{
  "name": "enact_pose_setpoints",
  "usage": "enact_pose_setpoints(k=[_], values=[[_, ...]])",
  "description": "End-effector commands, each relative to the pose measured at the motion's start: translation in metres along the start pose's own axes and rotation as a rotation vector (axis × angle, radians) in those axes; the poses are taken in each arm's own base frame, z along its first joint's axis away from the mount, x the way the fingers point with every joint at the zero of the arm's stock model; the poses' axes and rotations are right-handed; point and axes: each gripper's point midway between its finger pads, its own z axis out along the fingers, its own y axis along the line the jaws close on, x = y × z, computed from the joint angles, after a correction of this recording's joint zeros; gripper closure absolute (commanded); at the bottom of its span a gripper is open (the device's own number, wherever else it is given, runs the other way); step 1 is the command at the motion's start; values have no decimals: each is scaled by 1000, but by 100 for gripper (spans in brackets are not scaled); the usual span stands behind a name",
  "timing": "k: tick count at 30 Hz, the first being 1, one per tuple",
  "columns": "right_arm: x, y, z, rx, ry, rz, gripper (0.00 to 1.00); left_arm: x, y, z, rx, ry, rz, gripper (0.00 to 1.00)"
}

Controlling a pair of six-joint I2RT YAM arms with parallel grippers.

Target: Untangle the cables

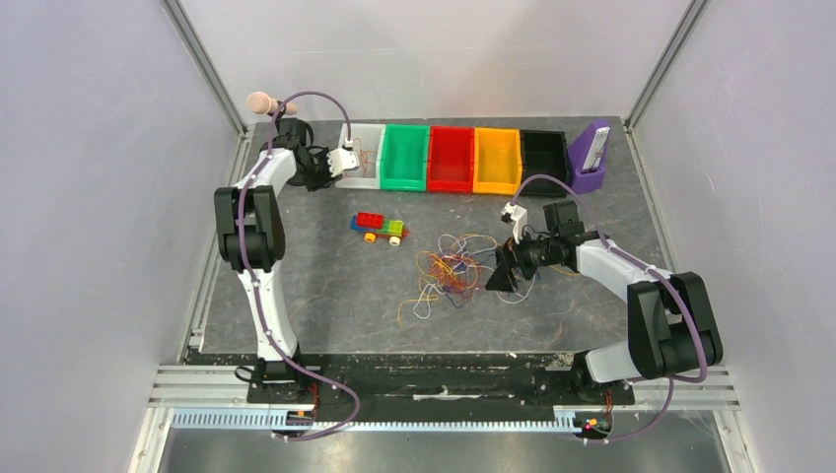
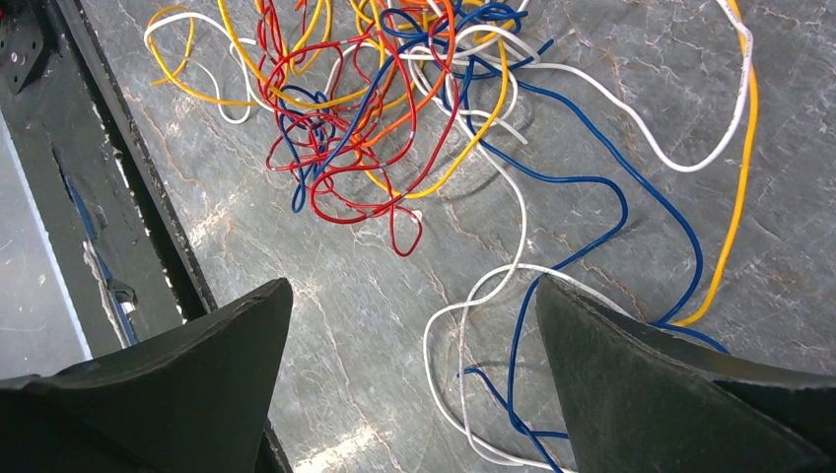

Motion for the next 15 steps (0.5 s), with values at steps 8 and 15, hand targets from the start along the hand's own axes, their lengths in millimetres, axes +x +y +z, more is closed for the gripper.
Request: enact_pose_setpoints(k=[8, 15], values=[[-5, 1, 1, -28, -10, -14, 4, -23, -23, -23, 110, -85, 174, 90], [-9, 0, 3, -41, -12, -7, 5, -41, -16, -45, 69, -106, 106, 98]])
